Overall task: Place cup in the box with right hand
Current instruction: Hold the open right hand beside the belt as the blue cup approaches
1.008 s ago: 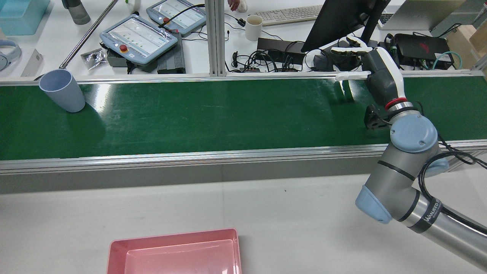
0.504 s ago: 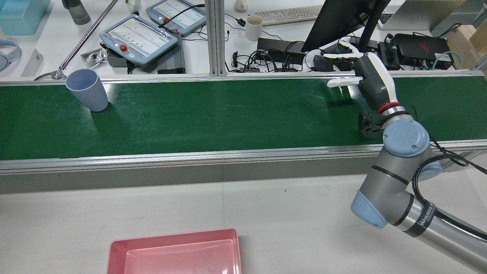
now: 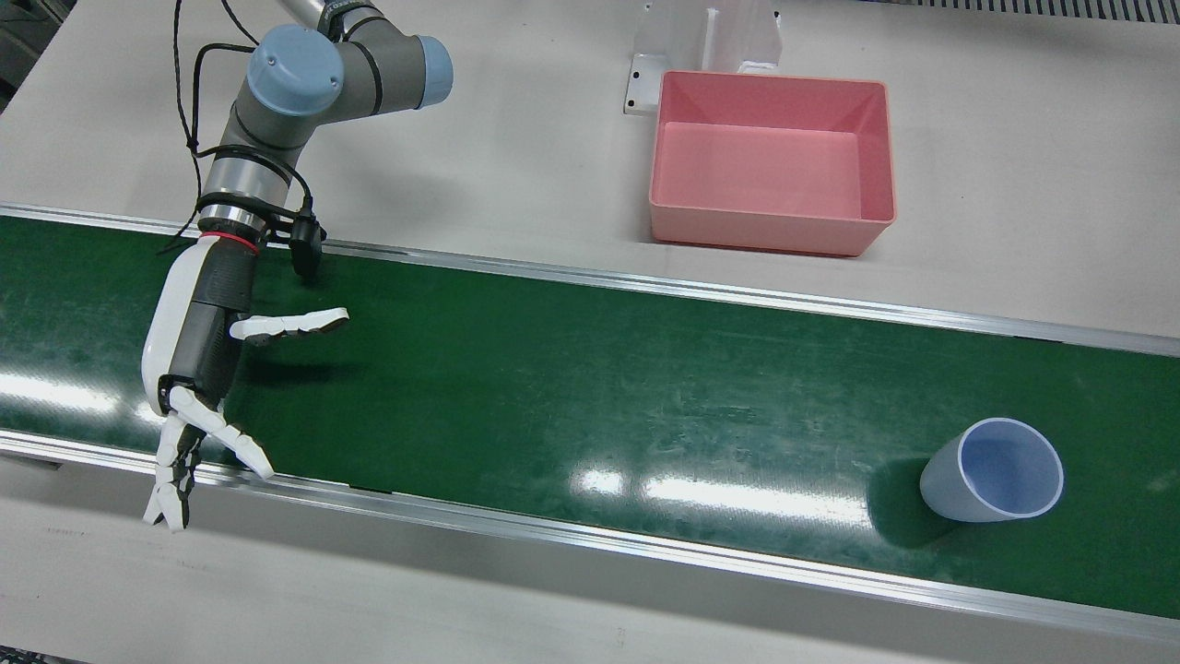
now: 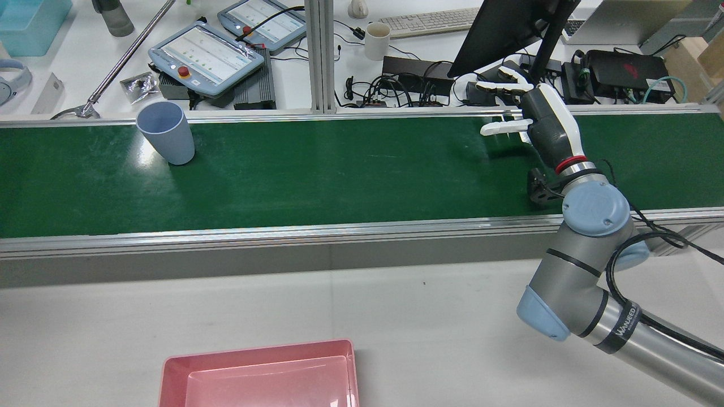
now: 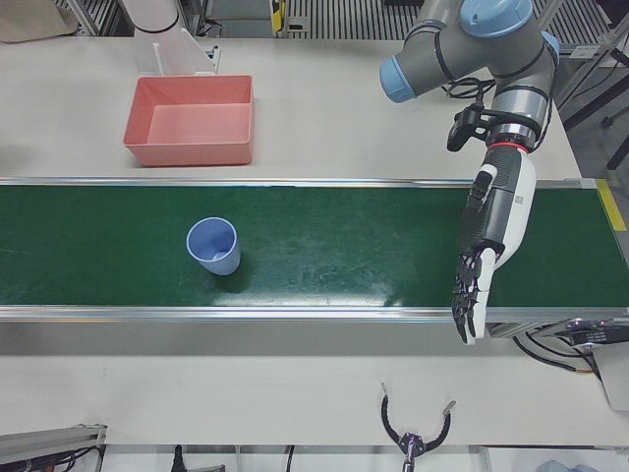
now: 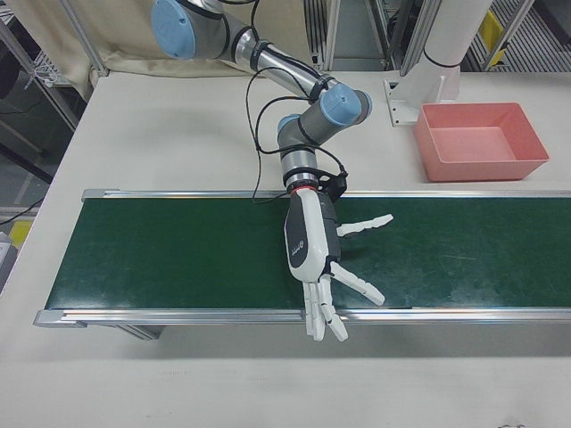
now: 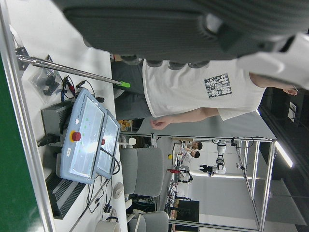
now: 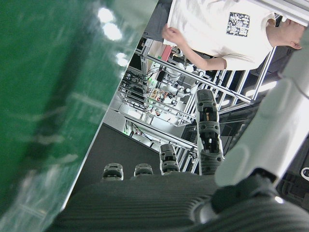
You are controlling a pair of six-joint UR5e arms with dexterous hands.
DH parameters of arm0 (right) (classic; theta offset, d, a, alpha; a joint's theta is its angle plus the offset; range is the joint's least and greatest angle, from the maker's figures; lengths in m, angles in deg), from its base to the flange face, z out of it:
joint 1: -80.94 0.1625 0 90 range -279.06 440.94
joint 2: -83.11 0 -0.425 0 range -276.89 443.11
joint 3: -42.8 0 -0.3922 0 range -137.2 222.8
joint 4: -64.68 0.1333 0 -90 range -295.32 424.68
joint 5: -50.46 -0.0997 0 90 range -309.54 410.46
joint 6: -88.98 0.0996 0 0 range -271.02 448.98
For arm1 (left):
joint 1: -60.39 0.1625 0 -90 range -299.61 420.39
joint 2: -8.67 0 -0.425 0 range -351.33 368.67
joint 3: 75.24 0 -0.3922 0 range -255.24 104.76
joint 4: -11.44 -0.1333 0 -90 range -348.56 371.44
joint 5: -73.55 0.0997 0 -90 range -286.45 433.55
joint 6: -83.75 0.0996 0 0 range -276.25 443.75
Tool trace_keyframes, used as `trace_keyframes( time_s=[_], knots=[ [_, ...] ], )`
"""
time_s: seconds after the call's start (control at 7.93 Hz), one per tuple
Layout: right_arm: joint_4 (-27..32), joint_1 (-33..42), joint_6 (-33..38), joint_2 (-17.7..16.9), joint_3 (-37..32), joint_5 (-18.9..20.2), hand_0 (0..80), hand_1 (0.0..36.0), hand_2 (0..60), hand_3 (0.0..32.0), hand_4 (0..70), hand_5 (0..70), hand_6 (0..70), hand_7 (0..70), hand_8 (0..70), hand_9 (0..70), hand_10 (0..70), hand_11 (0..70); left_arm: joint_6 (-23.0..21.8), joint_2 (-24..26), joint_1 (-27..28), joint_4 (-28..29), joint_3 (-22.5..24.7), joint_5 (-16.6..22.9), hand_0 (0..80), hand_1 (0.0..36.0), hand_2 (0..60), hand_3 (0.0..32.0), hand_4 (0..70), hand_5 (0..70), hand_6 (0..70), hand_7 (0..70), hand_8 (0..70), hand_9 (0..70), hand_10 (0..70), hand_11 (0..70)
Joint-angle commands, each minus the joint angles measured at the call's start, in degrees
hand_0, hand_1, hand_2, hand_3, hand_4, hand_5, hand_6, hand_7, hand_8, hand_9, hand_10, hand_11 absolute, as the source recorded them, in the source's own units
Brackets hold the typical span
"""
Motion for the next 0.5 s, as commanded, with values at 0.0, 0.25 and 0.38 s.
trace_keyframes(
  time_s=[0.0, 0.25, 0.38],
  knots=[
    [2.2, -0.9, -0.1, -0.8, -0.2, 0.0, 47.1, 0.0, 0.0, 6.8, 33.7, 1.3, 2.2, 18.1, 0.0, 2.2, 2.0, 3.3, 0.0, 0.0, 0.0, -0.1, 0.0, 0.1, 0.0, 0.0, 0.0, 0.0, 0.0, 0.0, 0.0, 0.0, 0.0, 0.0, 0.0, 0.0],
    [2.7, -0.9, 0.4, -1.2, -0.2, 0.0, 47.1, 0.0, 0.0, 8.4, 29.6, 1.5, 2.2, 17.7, 0.0, 2.1, 2.6, 4.2, 0.0, 0.0, 0.0, 0.0, -0.1, 0.1, 0.0, 0.0, 0.0, 0.0, 0.0, 0.0, 0.0, 0.0, 0.0, 0.0, 0.0, 0.0],
    [3.7, -0.9, 0.4, -1.3, -0.2, 0.0, 47.1, 0.0, 0.0, 9.2, 26.8, 1.7, 2.1, 17.3, 0.0, 2.0, 2.6, 4.2, 0.0, 0.0, 0.0, 0.0, 0.0, 0.1, 0.0, 0.0, 0.0, 0.0, 0.0, 0.0, 0.0, 0.0, 0.0, 0.0, 0.0, 0.0]
  ],
)
